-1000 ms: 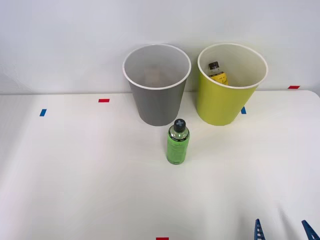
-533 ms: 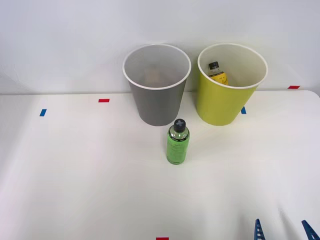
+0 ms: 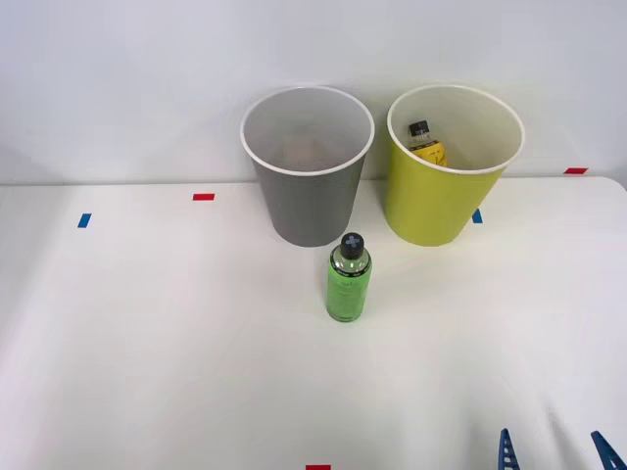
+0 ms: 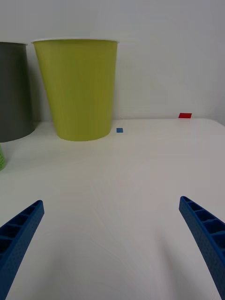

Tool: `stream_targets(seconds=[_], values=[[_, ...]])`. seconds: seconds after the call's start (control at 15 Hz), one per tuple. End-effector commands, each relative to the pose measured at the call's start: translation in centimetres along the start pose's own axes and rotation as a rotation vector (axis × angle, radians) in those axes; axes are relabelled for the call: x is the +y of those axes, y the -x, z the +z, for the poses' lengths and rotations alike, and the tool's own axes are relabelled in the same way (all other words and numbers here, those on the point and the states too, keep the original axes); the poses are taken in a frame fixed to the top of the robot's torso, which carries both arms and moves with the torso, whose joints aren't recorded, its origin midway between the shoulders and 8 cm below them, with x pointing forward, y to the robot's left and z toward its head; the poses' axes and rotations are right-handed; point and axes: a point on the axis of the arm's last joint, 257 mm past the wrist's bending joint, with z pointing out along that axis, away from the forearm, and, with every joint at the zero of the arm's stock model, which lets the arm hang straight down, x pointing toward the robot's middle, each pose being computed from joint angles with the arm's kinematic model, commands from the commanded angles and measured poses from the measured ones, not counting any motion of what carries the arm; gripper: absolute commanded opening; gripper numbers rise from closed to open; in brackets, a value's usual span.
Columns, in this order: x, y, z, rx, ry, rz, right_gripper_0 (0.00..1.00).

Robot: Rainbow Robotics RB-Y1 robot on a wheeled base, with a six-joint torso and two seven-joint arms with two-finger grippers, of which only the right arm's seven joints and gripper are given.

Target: Put cans in the gray bin, plastic bottles in the light green bin

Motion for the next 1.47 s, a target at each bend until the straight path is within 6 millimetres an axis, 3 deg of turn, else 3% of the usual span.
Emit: stream_targets(seconds=[0.07,0.13,0.47,0.73,0.87,1.07,1.47], values=[[0.0,0.0,0.0,0.000,0.000,0.000,1.00],[0.7,-1.3,-0.2,0.028,0.014,0.017,1.00],[4.3,0.7,-0.5,-0.016,0.138,0.068,1.00],[7.0,1.4,0.1,-0.049,0.299,-0.053,1.00],[8.4,1.3,1.0,-0.057,0.314,-0.060,1.00],[11.4,1.5,3.8,-0.078,0.375,-0.029,1.00],[15.4,3.2,7.7,-0.130,0.462,0.031,1.00]])
